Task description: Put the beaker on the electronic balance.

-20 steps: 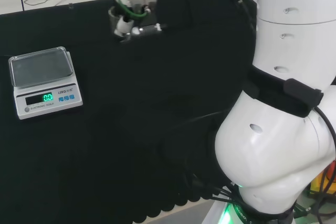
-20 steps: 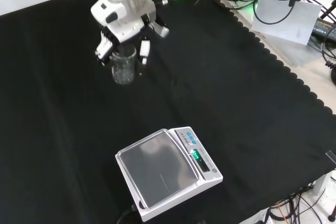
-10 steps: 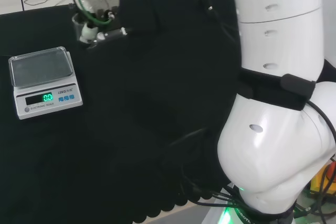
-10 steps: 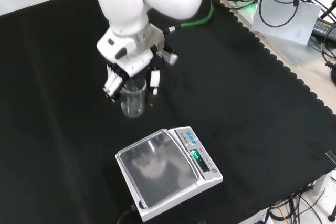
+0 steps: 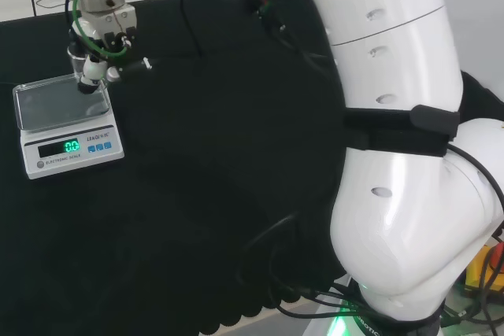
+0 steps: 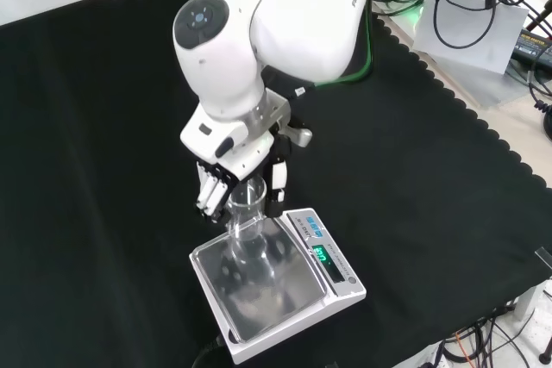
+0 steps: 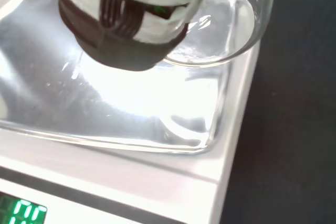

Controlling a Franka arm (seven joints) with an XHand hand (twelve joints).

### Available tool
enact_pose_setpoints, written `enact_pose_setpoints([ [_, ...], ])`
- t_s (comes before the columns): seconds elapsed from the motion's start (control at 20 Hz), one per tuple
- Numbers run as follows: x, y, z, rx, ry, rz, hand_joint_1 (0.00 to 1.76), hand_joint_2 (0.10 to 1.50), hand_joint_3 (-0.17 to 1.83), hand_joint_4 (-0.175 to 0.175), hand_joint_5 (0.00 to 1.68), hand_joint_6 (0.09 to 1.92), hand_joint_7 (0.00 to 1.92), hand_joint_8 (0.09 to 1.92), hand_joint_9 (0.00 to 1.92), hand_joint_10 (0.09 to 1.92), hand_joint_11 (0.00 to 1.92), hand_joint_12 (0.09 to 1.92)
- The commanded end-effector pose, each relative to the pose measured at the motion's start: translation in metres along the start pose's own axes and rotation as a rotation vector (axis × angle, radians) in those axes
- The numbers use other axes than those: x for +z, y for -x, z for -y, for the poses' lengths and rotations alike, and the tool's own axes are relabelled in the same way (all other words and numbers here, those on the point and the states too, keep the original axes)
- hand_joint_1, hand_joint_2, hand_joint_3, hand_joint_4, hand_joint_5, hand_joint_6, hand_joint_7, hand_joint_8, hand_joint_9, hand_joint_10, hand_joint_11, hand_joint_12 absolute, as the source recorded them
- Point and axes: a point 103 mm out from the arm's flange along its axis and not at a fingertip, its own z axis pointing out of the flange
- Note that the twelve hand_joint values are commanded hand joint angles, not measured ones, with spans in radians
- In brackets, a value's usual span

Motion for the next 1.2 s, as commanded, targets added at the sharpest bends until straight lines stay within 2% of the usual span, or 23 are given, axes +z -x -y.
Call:
enact_pose_setpoints([
  [0.05, 0.015, -0.019, -0.008, -0.029, -0.039, 0.007, 1.11, 0.93, 0.59, -0.175, 0.81, 1.39, 0.63, 1.37, 1.00, 1.25, 1.26, 0.88],
  [0.4, 0.029, -0.023, -0.017, -0.033, -0.060, 0.010, 1.11, 0.92, 0.60, -0.175, 0.81, 1.39, 0.63, 1.37, 1.00, 1.25, 1.26, 0.88],
  [0.45, 0.032, -0.035, -0.027, -0.030, -0.062, 0.017, 1.11, 0.92, 0.60, -0.175, 0.81, 1.39, 0.63, 1.37, 1.00, 1.25, 1.26, 0.88],
  [0.55, 0.034, -0.040, -0.032, -0.029, -0.063, 0.018, 1.11, 0.92, 0.60, -0.175, 0.81, 1.39, 0.63, 1.37, 1.00, 1.25, 1.26, 0.88],
  [0.9, 0.033, -0.036, -0.032, -0.038, -0.074, 0.010, 1.11, 0.95, 0.54, -0.175, 0.80, 1.39, 0.64, 1.34, 1.01, 1.22, 1.27, 0.87],
  [1.0, 0.032, -0.029, -0.027, -0.040, -0.086, -0.001, 1.19, 0.77, 0.71, -0.147, 0.58, 1.41, 0.63, 1.29, 1.01, 1.19, 1.31, 0.85],
  [1.1, 0.029, -0.024, -0.021, -0.042, -0.091, -0.006, 1.23, 0.62, 0.87, -0.107, 0.37, 1.34, 0.61, 1.22, 1.02, 1.14, 1.35, 0.84],
  [1.2, 0.025, -0.019, -0.016, -0.045, -0.088, -0.007, 1.22, 0.53, 0.96, -0.074, 0.21, 1.09, 0.57, 1.17, 1.02, 1.08, 1.33, 0.85],
])
